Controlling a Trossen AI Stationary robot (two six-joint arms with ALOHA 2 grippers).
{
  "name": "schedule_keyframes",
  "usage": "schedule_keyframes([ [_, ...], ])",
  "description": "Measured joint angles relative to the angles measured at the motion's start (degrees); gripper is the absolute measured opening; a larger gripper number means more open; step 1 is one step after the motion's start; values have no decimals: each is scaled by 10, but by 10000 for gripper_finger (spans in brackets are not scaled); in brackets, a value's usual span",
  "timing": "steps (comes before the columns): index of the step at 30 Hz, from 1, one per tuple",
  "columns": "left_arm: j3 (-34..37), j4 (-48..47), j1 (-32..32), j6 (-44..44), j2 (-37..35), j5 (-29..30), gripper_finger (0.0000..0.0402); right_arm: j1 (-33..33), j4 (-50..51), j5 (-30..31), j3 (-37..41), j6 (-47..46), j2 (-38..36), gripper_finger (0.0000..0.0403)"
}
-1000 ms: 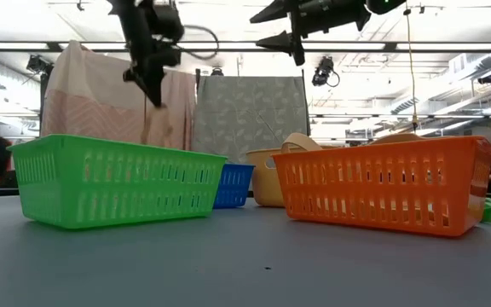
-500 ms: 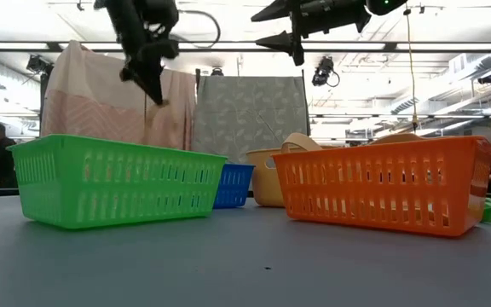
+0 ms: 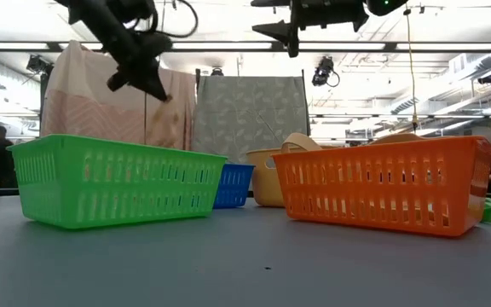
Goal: Sort rubber bands into baskets
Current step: Put the yellow rubber band into the orange bin
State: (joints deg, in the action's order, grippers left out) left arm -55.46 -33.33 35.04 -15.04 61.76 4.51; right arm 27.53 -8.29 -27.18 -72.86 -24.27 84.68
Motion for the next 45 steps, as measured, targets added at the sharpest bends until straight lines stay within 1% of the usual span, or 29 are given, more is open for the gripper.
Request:
schedule_keyframes([
  [5, -6, -46, -9, -69, -20, -71, 0, 0, -2, -39, 0, -3, 0, 252],
  [7, -12, -69, -20, -90, -30, -81, 0, 0, -2, -52, 0, -14, 0, 252],
  [8, -17, -86, -24, -92, -36, -70, 0, 0, -2, -56, 0, -15, 0, 252],
  [12, -33, -162, -40, -88, -41, 20, 0, 0, -2, -58, 0, -15, 0, 252],
  [14, -42, -176, -52, -65, -40, 34, 0, 0, -2, -57, 0, -15, 0, 252],
  [17, -50, -162, -63, -62, -39, 61, 0, 0, -2, -57, 0, -15, 0, 252],
  [21, -47, -192, -58, -50, -32, 56, 0, 0, -2, -57, 0, -15, 0, 252],
  [23, -47, -169, -63, -57, -35, 44, 0, -1, -2, -57, 0, -17, 0, 252],
  [24, -47, -147, -66, -57, -37, 26, 0, -2, -2, -57, 0, -17, 0, 252],
  [27, -47, -90, -75, -24, -54, -72, 0, -3, -6, -61, 0, -18, 0, 252],
  [28, -48, -76, -83, -19, -61, -99, 0, -3, -13, -69, 0, -19, 0, 252],
  [29, -49, -68, -94, -23, -66, -114, 0, -3, -22, -80, 0, -26, -2, 252],
  [34, -48, -41, -166, -42, -66, -112, 0, 6, -79, -131, 0, -56, -15, 252],
  [37, -49, 20, -201, -55, -29, -110, 0, 16, -90, -144, 0, -62, -34, 252],
  [39, -48, 72, -220, -54, 8, -117, 0, 23, -97, -145, 0, -62, -48, 252],
  [42, -48, 165, -243, -49, 67, -149, 0, 35, -97, -146, 0, -58, -67, 252],
  [45, -48, 239, -262, -51, 128, -178, 0, 49, -97, -146, 0, -57, -85, 252],
])
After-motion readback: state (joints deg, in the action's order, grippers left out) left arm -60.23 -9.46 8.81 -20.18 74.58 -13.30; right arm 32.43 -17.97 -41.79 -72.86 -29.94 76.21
